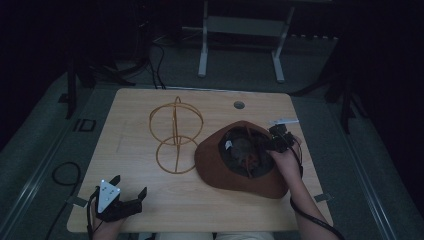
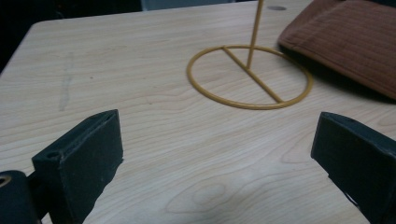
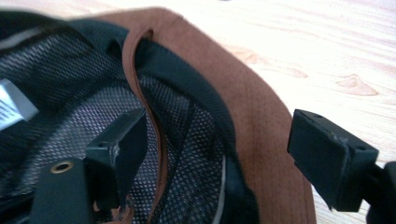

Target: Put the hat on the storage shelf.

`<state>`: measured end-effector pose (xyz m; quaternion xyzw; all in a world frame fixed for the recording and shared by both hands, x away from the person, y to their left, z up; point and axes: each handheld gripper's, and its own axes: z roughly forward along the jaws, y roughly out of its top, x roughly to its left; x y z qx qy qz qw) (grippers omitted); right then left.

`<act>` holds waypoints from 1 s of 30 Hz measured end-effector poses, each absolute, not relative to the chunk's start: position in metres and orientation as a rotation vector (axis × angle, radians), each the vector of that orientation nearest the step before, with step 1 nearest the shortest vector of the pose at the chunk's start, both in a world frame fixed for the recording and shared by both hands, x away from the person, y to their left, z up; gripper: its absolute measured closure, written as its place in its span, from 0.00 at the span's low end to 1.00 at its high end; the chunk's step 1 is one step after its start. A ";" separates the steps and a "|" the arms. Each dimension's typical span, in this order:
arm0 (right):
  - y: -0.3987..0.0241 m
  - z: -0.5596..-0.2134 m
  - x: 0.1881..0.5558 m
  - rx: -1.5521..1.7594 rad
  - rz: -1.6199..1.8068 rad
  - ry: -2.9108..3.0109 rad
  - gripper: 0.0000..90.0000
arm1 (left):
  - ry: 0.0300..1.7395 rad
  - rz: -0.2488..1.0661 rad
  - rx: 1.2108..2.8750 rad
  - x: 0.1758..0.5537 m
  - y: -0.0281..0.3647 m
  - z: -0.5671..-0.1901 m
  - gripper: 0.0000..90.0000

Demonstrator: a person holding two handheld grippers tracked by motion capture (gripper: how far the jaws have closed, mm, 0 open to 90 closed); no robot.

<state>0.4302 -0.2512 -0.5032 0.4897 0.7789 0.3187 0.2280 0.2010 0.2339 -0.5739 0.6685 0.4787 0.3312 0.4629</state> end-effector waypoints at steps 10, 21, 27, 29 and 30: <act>-0.241 -0.530 0.431 1.298 0.633 2.144 0.33 | 1.201 0.801 1.657 0.202 0.234 -0.575 0.03; -0.241 -0.543 0.430 1.362 0.566 2.121 0.71 | 1.218 0.804 1.659 0.202 0.234 -0.575 0.03; -0.245 -0.539 0.426 1.398 0.604 2.044 0.92 | 1.234 0.790 1.667 0.203 0.234 -0.576 0.04; -0.250 -0.534 0.425 1.423 0.656 2.039 0.93 | 1.239 0.788 1.667 0.203 0.234 -0.576 0.04; -0.253 -0.530 0.424 1.429 0.683 2.031 0.93 | 1.242 0.785 1.667 0.203 0.235 -0.575 0.04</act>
